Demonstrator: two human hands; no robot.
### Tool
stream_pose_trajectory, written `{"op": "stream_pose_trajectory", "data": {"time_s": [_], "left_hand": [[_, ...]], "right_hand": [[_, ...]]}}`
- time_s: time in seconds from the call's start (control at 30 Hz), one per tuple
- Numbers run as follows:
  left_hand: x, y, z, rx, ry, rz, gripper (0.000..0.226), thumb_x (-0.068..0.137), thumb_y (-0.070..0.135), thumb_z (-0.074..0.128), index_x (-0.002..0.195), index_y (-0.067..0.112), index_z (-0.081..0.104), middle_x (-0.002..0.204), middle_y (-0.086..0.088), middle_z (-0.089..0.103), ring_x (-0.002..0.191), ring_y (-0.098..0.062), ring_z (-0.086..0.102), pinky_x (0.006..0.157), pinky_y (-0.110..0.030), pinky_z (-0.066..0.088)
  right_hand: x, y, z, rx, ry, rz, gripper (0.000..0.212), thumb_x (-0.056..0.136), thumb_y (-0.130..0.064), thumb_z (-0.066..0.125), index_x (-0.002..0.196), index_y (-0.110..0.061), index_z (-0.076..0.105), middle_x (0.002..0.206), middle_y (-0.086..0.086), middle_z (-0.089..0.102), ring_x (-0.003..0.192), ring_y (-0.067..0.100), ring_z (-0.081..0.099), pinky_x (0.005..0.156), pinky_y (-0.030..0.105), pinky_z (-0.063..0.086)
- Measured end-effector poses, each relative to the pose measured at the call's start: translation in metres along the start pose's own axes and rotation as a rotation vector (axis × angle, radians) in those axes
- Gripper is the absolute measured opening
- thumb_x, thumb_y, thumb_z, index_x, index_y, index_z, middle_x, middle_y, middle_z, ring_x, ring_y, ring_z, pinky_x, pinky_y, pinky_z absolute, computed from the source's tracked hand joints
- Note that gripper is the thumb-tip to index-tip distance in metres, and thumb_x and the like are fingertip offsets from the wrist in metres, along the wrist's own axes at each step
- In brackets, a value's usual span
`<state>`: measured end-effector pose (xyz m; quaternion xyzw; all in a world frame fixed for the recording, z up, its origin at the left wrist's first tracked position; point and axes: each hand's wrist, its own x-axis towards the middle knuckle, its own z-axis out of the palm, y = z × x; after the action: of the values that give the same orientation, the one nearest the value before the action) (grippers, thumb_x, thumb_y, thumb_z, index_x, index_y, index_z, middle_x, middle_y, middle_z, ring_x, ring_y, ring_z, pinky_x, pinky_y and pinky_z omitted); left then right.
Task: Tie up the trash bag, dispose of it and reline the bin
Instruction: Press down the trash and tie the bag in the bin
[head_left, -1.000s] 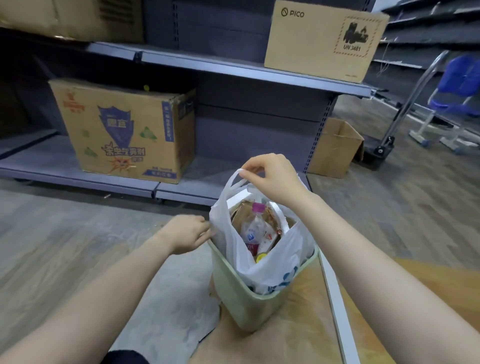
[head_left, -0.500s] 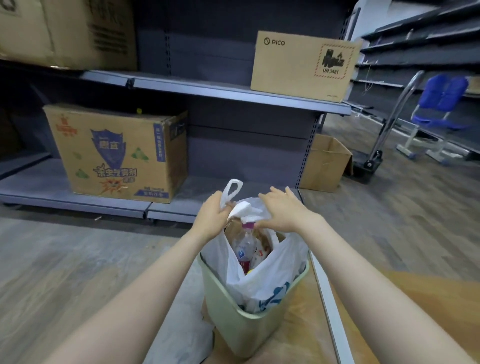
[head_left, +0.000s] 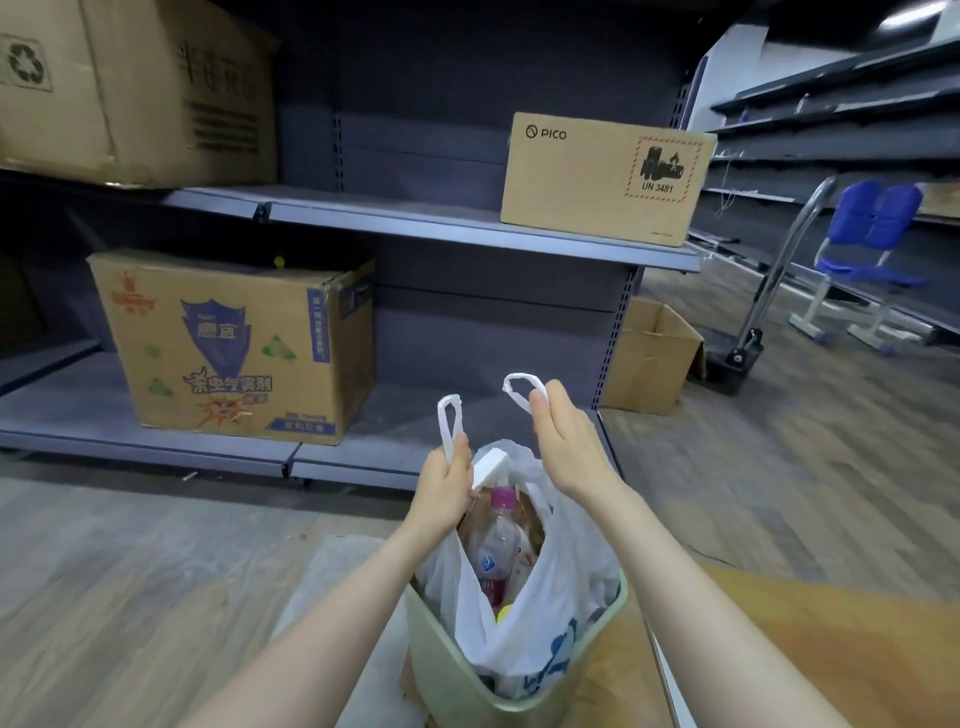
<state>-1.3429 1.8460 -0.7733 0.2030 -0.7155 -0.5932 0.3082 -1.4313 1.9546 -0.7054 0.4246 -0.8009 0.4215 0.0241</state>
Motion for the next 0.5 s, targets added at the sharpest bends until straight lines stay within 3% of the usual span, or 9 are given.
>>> {"op": "stream_pose_trajectory", "data": {"time_s": [0.1,0.27,0.4,0.5], "left_hand": [[0.001,0.013,0.009,-0.027,-0.058,0.036,0.049,0.104,0.032,0.024,0.057,0.016,0.029,0.044,0.006,0.024,0.041,-0.007,0.022,0.05,-0.03,0.028],[0.026,0.069,0.018,0.009,-0.042,0.169,0.05,0.105,0.028,0.023,0.057,0.017,0.03,0.048,-0.001,0.025,0.044,-0.01,0.023,0.044,-0.018,0.034],[0.031,0.069,0.024,0.164,-0.121,0.2,0.054,0.103,0.038,0.023,0.055,0.014,0.029,0.048,-0.001,0.027,0.046,-0.015,0.024,0.053,-0.034,0.028],[0.036,0.068,0.014,0.23,-0.143,0.196,0.052,0.103,0.038,0.024,0.057,0.014,0.031,0.05,-0.001,0.031,0.049,-0.018,0.028,0.056,-0.036,0.029]], "right_hand": [[0.006,-0.007,-0.005,-0.031,0.047,-0.093,0.032,0.103,-0.028,0.024,0.072,-0.021,0.025,0.055,0.0,0.028,0.051,0.017,0.026,0.053,0.031,0.023],[0.036,-0.03,-0.037,-0.031,0.146,-0.259,0.027,0.103,-0.025,0.027,0.081,-0.011,0.034,0.055,0.001,0.034,0.047,0.017,0.031,0.051,0.034,0.024],[0.036,-0.034,-0.036,-0.071,0.059,-0.216,0.026,0.103,-0.023,0.027,0.082,-0.009,0.034,0.056,0.0,0.036,0.05,0.017,0.031,0.055,0.033,0.025],[0.045,-0.037,-0.045,-0.113,0.067,-0.199,0.025,0.101,-0.02,0.027,0.081,-0.009,0.035,0.056,-0.001,0.033,0.05,0.018,0.03,0.053,0.034,0.023]]}}
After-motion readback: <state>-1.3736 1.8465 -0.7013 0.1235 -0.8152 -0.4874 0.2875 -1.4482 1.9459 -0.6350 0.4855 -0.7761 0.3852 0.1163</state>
